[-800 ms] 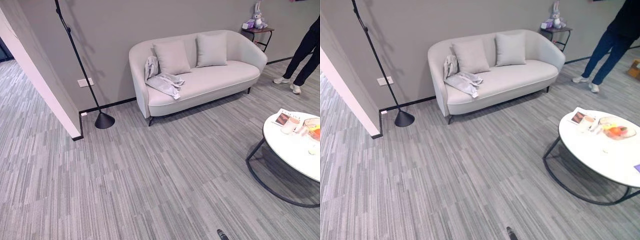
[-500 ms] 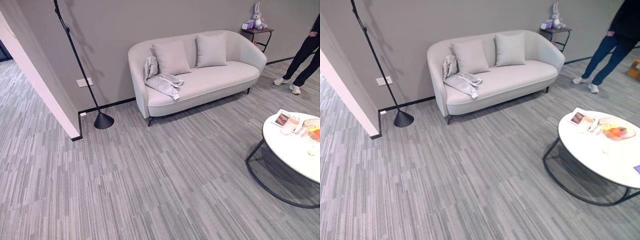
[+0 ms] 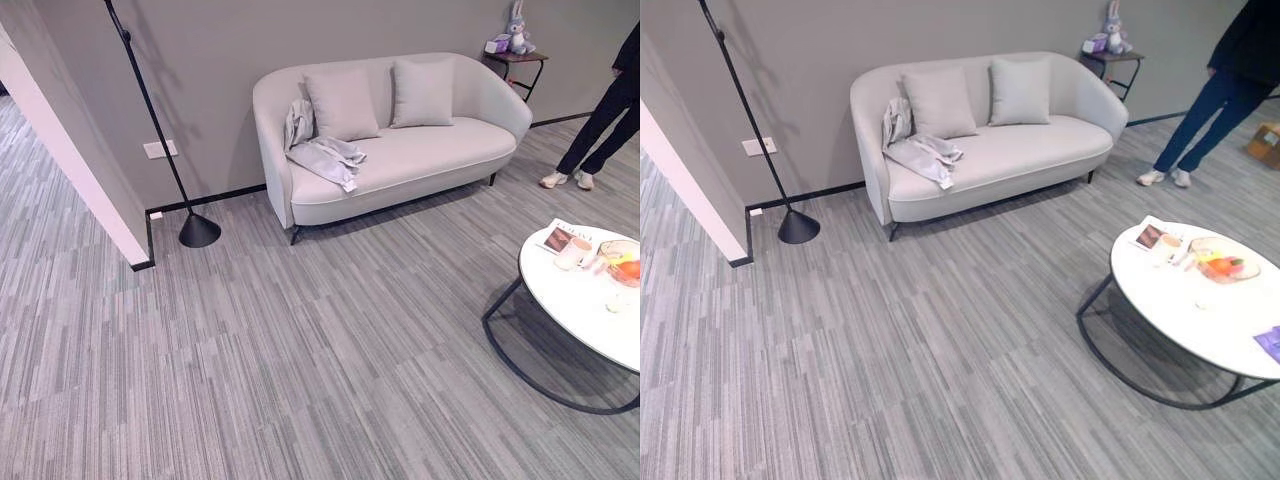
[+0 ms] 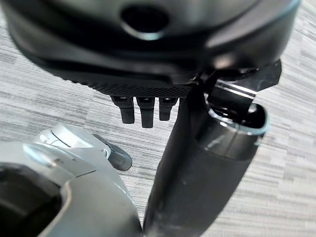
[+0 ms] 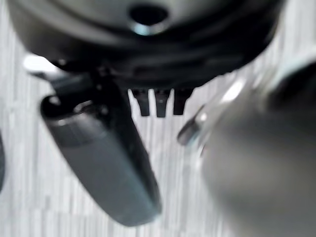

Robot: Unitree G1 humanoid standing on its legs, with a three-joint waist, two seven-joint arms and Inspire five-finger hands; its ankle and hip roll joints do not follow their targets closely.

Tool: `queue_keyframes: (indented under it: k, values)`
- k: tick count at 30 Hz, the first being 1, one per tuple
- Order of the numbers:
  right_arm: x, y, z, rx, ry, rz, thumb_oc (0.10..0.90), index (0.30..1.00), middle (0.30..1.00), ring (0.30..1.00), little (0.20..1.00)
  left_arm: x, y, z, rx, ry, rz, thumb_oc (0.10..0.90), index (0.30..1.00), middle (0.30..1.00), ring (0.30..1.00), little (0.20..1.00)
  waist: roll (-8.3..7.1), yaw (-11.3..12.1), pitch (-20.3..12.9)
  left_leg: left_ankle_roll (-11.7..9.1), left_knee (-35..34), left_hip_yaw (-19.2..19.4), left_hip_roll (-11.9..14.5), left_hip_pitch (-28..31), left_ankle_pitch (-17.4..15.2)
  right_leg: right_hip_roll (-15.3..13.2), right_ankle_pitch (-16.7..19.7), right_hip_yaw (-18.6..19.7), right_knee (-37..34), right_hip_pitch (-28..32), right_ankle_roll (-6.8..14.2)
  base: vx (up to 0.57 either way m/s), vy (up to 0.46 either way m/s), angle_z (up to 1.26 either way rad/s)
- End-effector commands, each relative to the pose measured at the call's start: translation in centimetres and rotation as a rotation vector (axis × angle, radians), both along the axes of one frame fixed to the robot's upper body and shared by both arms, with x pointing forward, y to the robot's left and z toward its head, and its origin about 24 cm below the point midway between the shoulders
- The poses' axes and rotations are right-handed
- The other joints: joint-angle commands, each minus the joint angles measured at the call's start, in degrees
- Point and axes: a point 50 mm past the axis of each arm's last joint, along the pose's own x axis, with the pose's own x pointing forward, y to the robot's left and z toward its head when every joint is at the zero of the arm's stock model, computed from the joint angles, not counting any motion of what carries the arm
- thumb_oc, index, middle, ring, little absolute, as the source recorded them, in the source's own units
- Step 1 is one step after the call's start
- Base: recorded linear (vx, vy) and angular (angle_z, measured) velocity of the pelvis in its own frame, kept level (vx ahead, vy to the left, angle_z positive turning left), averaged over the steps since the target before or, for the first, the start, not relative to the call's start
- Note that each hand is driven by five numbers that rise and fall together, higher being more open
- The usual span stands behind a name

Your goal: Hang the clothes on the sofa on the clothes rack.

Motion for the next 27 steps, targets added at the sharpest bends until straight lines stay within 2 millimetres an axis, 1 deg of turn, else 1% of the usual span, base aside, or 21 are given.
queue_keyframes:
  k: [1, 10, 18, 19, 20, 21, 22, 23, 25, 26, 27]
  values:
    - [1.3, -0.6, 0.2, -0.019, -0.034, 0.017, 0.800, 0.900, 0.900, 0.900, 0.900, 0.8, -0.8, -0.1, -0.008, -0.016, -0.045, 0.800, 0.900, 0.900, 0.900, 0.900, -0.97, -0.27, -2.67, -3.22, -0.73, -3.58, 0.29, -2.26, -1.18, -2.82, -3.55, -0.83, 0.68, -0.53, 4.99, 0.00, 0.011, -0.03]
    - [1.9, -0.7, 0.2, -0.018, -0.041, 0.035, 0.800, 0.900, 0.900, 0.900, 0.900, 0.7, -0.9, -0.1, -0.010, -0.010, -0.051, 0.800, 0.900, 0.900, 0.900, 0.900, -0.77, 0.05, -2.66, -2.93, -0.73, -4.02, -0.12, -1.71, -1.57, -3.37, -3.81, -1.74, 0.68, 0.23, 5.23, 0.01, 0.026, 0.01]
    - [1.6, -1.2, 0.3, -0.024, -0.019, 0.059, 0.800, 0.900, 0.900, 0.900, 0.900, 0.5, -0.9, -0.1, -0.013, -0.004, -0.072, 0.800, 0.900, 0.900, 0.900, 0.900, -0.56, 0.86, -2.10, -2.16, -0.73, -5.34, -1.19, -1.15, -1.89, -4.28, -3.85, -3.55, 1.16, 1.19, 5.61, 0.02, 0.066, 0.10]
    - [2.1, -1.5, 0.4, -0.032, -0.027, 0.070, 0.800, 0.900, 0.900, 0.900, 0.900, 1.0, -0.8, -0.1, -0.009, -0.014, -0.086, 0.800, 0.900, 0.900, 0.900, 0.900, -0.50, 1.15, -1.35, -1.74, -0.52, -5.76, -1.38, -1.24, -1.83, -4.37, -5.08, -4.28, 4.77, 0.04, 5.44, -0.04, 0.091, 0.17]
    - [2.5, -1.5, 0.4, -0.037, -0.038, 0.082, 0.800, 0.900, 0.900, 0.900, 0.900, 1.3, -0.7, 0.0, -0.005, -0.023, -0.095, 0.800, 0.900, 0.900, 0.900, 0.900, -0.45, 1.26, -0.57, -1.45, -0.32, -5.92, -1.32, -1.30, -1.79, -4.33, -5.97, -4.21, 7.65, -1.29, 5.31, -0.10, 0.157, 0.21]
    - [3.5, -1.5, 0.5, -0.046, -0.058, 0.118, 0.800, 0.900, 0.900, 0.900, 0.900, 2.0, -0.6, 0.0, 0.003, -0.042, -0.118, 0.800, 0.900, 0.900, 0.900, 0.900, -0.05, 1.41, 1.28, -0.89, -0.03, -5.71, -1.28, -1.00, -1.93, -4.48, -6.80, -4.98, 13.31, -3.88, 6.57, -0.09, 0.096, 0.13]
    - [3.6, -1.5, 0.6, -0.046, -0.059, 0.118, 0.800, 0.900, 0.900, 0.900, 0.900, 2.1, -0.6, 0.0, 0.003, -0.043, -0.119, 0.800, 0.900, 0.900, 0.900, 0.900, -0.10, 1.45, 1.35, -0.85, -0.01, -5.65, -1.36, -1.04, -1.92, -4.63, -7.13, -4.89, 13.96, -4.22, 6.62, -0.07, 0.168, 0.10]
    - [4.5, -1.4, 0.6, -0.046, -0.081, 0.152, 0.800, 0.900, 0.900, 0.900, 0.900, 2.3, -0.6, 0.1, 0.014, -0.039, -0.161, 0.800, 0.900, 0.900, 0.900, 0.900, 0.81, 1.49, 2.68, -0.17, 0.00, -5.26, -1.11, 0.27, -2.69, -6.14, -7.14, -6.04, 22.54, -7.56, 9.08, 0.00, 0.143, -0.03]
    - [5.5, -1.3, 0.8, -0.045, -0.118, 0.174, 0.800, 0.900, 0.900, 0.900, 0.900, 2.4, -0.4, 0.1, 0.017, -0.032, -0.194, 0.800, 0.900, 0.900, 0.900, 0.900, 1.74, 1.31, 4.35, 0.39, -0.02, -4.82, -0.63, 2.02, -3.45, -7.49, -5.36, -7.07, 31.43, -11.36, 11.21, 0.02, 0.129, -0.14]
    - [5.8, -1.1, 0.8, -0.046, -0.129, 0.175, 0.800, 0.900, 0.900, 0.900, 0.900, 2.3, -0.4, 0.1, 0.017, -0.026, -0.201, 0.800, 0.900, 0.900, 0.900, 0.900, 1.86, 1.42, 4.62, 0.49, -0.08, -4.79, -0.60, 2.70, -3.81, -8.36, -4.44, -7.58, 33.74, -12.40, 11.65, 0.13, 0.017, -0.08]
    - [5.9, -1.1, 0.8, -0.049, -0.141, 0.174, 0.800, 0.900, 0.900, 0.900, 0.900, 2.4, -0.1, 0.1, 0.026, -0.021, -0.219, 0.800, 0.900, 0.900, 0.900, 0.900, 1.65, 1.60, 4.88, 0.45, -0.24, -4.83, -0.67, 3.79, -4.66, -10.38, -4.52, -9.87, 31.38, -12.30, 10.94, 0.19, -0.061, 0.04]
